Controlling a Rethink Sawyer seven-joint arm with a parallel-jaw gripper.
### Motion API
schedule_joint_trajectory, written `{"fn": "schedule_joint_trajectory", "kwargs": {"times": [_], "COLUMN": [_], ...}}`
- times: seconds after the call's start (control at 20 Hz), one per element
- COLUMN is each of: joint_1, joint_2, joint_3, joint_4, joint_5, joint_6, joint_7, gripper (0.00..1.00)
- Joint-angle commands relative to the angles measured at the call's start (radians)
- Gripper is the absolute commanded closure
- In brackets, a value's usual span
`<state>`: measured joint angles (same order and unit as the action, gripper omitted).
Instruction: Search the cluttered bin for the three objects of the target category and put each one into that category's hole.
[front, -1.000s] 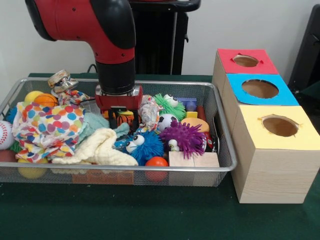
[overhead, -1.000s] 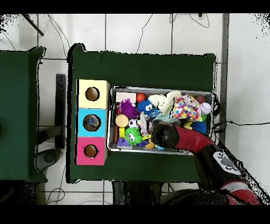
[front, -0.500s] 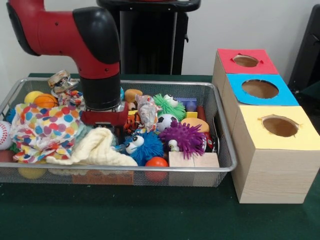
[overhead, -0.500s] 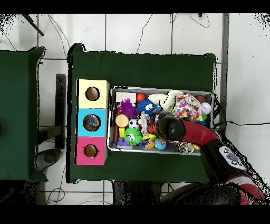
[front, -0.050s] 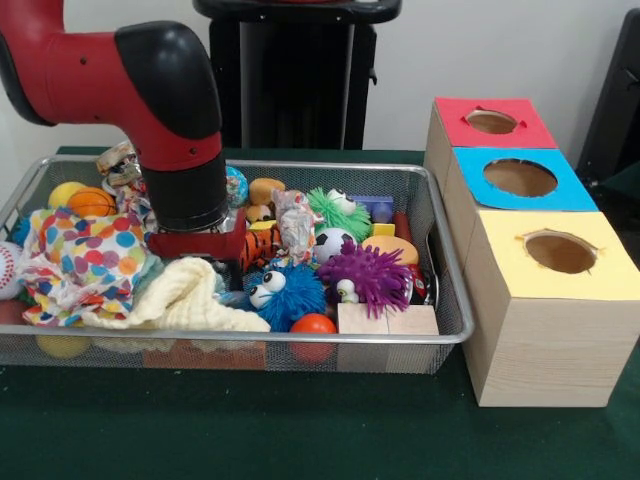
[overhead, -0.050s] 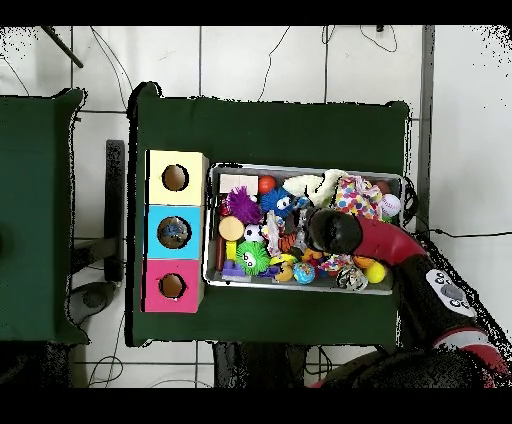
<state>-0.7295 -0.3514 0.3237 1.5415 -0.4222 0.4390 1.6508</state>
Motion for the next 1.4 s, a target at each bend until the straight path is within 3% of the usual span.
{"fn": "schedule_joint_trajectory", "kwargs": {"times": [0.05,0.2,0.25,0.75,0.9,1.05,1.15,1.25,1.4], "joint_1": [-0.036,-0.05,-0.054,-0.041,-0.006,0.044,0.067,0.071,0.061], "joint_2": [0.202,0.206,0.207,0.183,0.036,-0.278,-0.384,-0.418,-0.399], "joint_3": [0.106,0.124,0.129,0.111,0.043,-0.006,-0.022,-0.026,-0.025], "joint_4": [-0.196,-0.19,-0.188,-0.172,-0.027,0.245,0.306,0.32,0.31], "joint_5": [-0.122,-0.149,-0.158,-0.172,-0.139,-0.046,0.015,0.045,0.049], "joint_6": [-0.171,-0.195,-0.203,-0.201,-0.155,-0.017,0.086,0.136,0.116], "joint_7": [-0.111,-0.103,-0.101,-0.035,0.067,0.174,0.183,0.167,0.136], "gripper": [0.0,0.0,1.0,1.0,1.0,1.0,1.0,1.0,1.0]}}
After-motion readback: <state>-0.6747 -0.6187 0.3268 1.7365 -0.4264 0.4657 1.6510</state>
